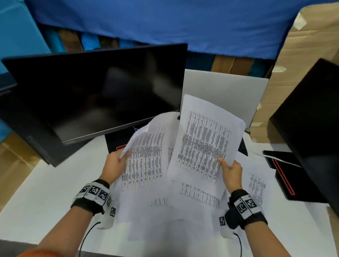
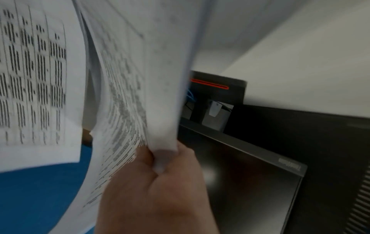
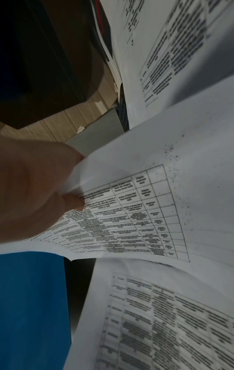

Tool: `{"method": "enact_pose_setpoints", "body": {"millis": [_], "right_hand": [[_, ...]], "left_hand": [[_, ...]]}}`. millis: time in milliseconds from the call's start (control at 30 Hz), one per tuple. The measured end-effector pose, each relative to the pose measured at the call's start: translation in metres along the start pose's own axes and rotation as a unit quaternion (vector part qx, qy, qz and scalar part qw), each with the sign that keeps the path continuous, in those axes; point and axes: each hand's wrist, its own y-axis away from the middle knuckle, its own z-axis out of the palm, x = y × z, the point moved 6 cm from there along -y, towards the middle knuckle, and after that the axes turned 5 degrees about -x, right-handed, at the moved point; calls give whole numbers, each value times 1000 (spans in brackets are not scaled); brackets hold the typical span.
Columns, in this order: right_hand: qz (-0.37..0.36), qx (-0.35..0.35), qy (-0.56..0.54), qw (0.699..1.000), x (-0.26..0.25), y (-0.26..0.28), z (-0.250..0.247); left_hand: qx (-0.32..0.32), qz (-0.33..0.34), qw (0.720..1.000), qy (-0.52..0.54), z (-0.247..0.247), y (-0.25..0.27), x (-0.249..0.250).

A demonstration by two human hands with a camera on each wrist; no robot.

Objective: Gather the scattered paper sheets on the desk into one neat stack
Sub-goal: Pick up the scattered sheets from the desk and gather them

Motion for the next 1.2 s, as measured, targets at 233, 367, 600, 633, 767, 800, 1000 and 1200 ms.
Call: {"method": "enact_pose_setpoints", "body": {"millis": [233, 367, 600, 633, 767, 800, 1000, 1200], "right_hand": [[2, 9, 35, 999, 6, -6, -6], [7, 13, 46, 999, 7, -7, -10], [17, 13, 62, 998, 4, -13, -15], [17, 12, 62, 998, 2, -14, -15], [13, 0, 61, 998, -10, -22, -17], [10, -6, 63, 998, -15, -23, -17], [-47, -69, 27, 996, -68, -27, -5], [-62, -166, 5, 984, -105, -19, 10]], "left_hand": [[65, 28, 995, 64, -27, -19, 14], [19, 15, 996, 88, -13, -22, 10], [151, 123, 978, 71, -60, -35, 55], [170, 140, 973, 71, -73, -40, 63], [224, 190, 946, 139, -118, -52, 100], [229, 197, 938, 170, -126, -51, 112], [165, 181, 941, 232, -103, -59, 147], [48, 106, 953, 281, -19, -61, 117]]}}
